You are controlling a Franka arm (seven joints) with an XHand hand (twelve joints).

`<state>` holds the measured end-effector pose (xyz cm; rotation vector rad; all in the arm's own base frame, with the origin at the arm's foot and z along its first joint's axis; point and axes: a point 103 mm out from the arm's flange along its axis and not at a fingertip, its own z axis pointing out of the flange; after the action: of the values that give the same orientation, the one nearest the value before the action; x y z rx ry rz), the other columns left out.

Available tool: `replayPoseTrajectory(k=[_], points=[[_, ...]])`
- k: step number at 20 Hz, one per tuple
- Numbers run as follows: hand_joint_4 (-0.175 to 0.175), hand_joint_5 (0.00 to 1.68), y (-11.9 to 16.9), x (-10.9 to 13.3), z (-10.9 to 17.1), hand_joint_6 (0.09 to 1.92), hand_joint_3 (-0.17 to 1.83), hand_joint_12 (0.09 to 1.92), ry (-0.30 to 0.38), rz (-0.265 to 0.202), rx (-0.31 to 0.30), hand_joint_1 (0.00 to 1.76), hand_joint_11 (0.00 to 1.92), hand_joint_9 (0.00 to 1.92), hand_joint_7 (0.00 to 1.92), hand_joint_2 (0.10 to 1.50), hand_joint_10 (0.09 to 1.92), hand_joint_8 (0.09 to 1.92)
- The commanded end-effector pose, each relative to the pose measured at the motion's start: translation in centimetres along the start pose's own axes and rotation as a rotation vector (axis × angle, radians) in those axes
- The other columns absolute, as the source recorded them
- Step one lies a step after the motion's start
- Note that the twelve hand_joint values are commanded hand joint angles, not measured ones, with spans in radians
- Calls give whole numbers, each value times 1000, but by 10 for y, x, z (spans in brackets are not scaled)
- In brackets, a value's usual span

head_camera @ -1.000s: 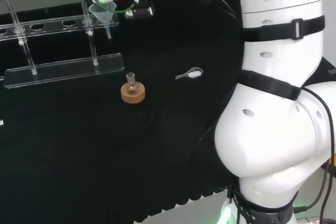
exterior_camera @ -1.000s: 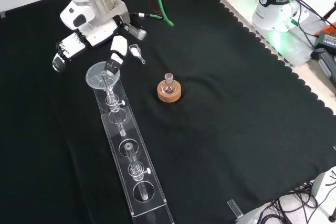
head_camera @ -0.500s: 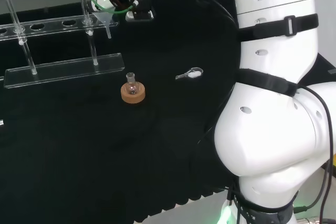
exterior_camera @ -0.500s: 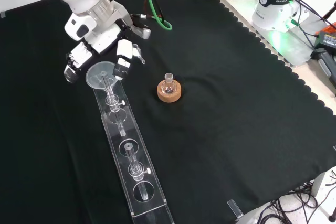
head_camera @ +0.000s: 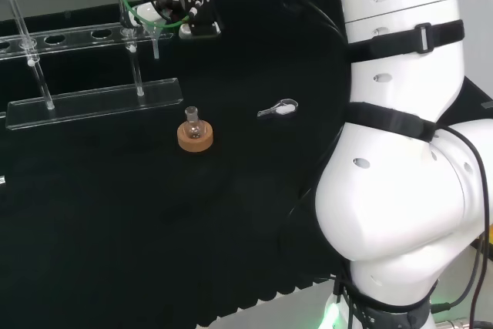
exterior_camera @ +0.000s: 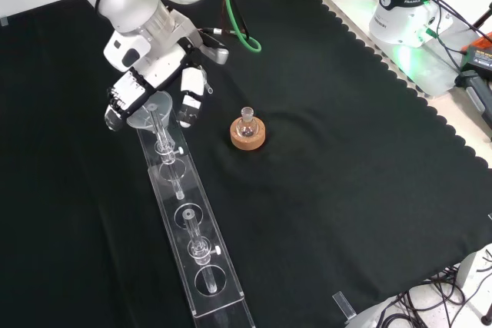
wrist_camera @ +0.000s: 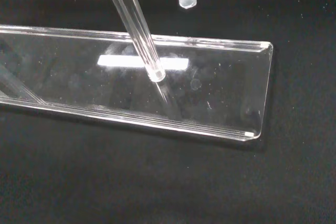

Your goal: Pick up the funnel from the transparent funnel stand.

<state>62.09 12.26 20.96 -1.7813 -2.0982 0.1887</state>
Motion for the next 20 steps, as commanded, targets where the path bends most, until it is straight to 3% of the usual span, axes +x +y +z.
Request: replayPoseTrajectory(k=[1,2,4,6,8,11,13,16,20], points=[[-120,33,3,2,11,87,270,1002,-68,25,-55,58,0,0,46,812,453,113],[-127,82,3,2,13,87,267,1070,-91,29,-74,69,0,5,86,811,608,214],[-151,227,5,1,17,87,266,1287,-148,27,-113,94,0,128,167,812,835,585],[-169,397,5,4,18,87,274,1425,-203,25,-152,119,115,382,323,816,918,887],[-174,513,5,6,17,164,295,1409,-240,18,-180,137,299,607,465,817,938,1053],[-175,425,7,12,14,973,368,1313,-324,10,-238,169,622,850,654,806,1141,1367],[-175,361,7,15,13,1306,409,1253,-360,10,-255,191,785,932,713,796,1262,1514],[-175,313,6,17,8,1624,461,1145,-429,19,-282,229,1027,1030,783,788,1420,1714],[-175,288,1,18,-3,1811,495,1113,-463,33,-316,250,1174,1097,844,782,1549,1859]])
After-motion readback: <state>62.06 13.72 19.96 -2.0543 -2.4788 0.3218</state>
